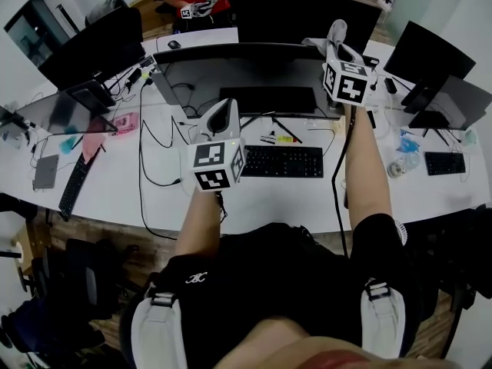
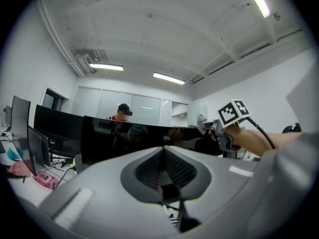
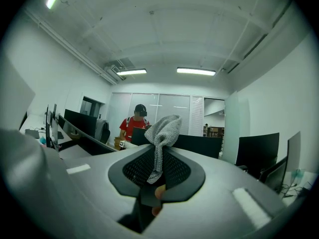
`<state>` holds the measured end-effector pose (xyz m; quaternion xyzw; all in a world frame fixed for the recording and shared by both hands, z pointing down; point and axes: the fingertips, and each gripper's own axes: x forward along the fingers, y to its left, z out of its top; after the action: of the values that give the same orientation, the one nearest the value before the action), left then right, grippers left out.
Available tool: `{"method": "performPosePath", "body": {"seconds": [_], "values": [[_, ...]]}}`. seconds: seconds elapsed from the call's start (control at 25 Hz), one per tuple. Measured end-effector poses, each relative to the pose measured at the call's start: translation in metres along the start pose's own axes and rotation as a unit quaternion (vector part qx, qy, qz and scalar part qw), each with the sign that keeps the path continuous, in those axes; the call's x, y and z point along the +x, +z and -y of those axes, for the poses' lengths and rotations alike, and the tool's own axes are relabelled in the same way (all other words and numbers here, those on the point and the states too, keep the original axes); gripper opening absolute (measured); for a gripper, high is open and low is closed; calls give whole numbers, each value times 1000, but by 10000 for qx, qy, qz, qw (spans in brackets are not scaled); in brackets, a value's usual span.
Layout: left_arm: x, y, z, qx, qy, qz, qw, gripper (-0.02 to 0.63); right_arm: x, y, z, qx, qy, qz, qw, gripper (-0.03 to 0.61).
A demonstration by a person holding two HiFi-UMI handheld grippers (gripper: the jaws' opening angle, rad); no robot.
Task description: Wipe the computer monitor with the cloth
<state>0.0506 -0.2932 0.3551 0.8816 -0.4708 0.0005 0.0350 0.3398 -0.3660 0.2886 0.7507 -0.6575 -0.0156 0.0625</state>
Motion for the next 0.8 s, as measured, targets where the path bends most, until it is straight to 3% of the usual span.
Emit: {"method": "performPosePath", "body": {"seconds": [0.44,0.8], "values": [[16,-15,67,52,-146,-116,9998,49,-22,-25,96,-10,-374,-82,9993,31],[22,-12,89,231,-176,-134,9995,49,-35,-35,145,298,-622,-99,9976,31]]}}
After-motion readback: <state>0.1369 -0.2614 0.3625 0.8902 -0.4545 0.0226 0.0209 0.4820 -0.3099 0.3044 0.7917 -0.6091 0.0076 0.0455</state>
